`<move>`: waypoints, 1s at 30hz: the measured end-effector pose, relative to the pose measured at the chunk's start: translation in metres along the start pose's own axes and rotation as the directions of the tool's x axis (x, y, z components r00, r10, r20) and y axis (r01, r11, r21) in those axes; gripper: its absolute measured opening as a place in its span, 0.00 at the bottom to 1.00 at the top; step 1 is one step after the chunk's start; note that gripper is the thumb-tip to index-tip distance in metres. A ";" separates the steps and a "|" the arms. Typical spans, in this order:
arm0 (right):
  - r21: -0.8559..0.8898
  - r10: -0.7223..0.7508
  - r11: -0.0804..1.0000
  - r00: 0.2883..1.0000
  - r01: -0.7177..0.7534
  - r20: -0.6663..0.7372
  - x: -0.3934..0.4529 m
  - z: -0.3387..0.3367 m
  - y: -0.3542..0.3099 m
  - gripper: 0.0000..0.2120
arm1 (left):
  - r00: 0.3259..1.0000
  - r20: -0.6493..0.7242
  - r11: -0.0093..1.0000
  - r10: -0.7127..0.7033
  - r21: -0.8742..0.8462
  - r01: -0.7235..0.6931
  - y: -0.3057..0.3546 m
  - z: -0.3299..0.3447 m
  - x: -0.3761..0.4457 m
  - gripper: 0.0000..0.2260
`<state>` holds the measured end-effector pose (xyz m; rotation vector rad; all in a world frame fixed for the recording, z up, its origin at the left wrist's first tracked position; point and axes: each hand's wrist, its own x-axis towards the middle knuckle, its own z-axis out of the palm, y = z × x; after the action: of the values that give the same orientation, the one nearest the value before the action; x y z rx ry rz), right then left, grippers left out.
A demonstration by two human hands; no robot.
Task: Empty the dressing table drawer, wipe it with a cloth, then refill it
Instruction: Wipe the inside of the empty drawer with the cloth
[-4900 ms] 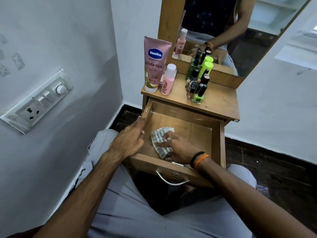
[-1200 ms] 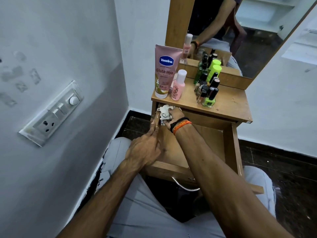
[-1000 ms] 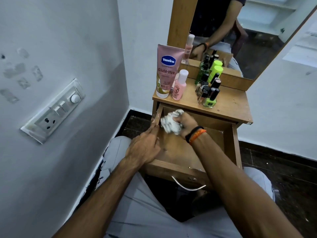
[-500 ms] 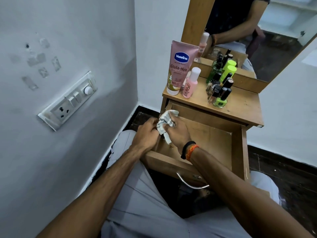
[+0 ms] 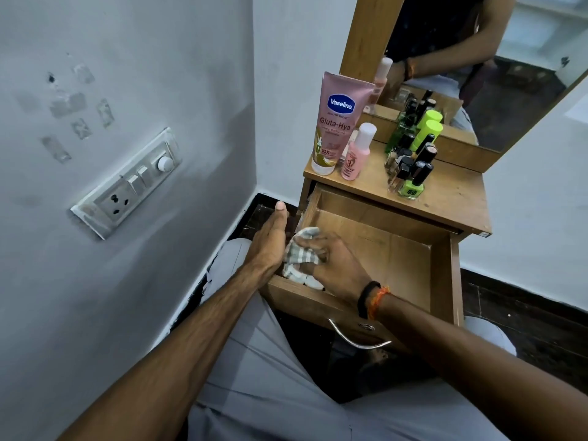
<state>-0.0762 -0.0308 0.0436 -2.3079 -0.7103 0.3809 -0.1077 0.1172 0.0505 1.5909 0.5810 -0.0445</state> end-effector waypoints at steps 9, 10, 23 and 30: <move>0.046 0.053 0.998 0.960 -0.042 -0.275 0.074 -0.022 0.018 0.20 | 0.996 0.085 0.993 -0.019 -0.117 0.029 -0.002 -0.001 0.004 0.43; 0.071 0.090 0.995 0.954 -0.073 -0.285 0.079 -0.021 0.020 0.21 | 0.997 0.080 0.991 -0.021 -0.131 0.031 0.003 0.000 0.001 0.41; 0.198 0.093 0.971 0.976 -0.132 0.195 0.010 -0.003 0.000 0.21 | 0.999 0.054 0.991 0.002 -0.133 0.005 -0.002 0.002 0.006 0.48; 0.003 0.033 0.999 0.880 -0.039 0.473 0.004 -0.047 0.035 0.12 | 0.998 0.066 0.995 0.022 -0.094 -0.015 -0.002 0.002 0.009 0.43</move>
<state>-0.0386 -0.0742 0.0531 -2.2334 -0.8924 0.9889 -0.1006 0.1184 0.0451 1.4980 0.5089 -0.0557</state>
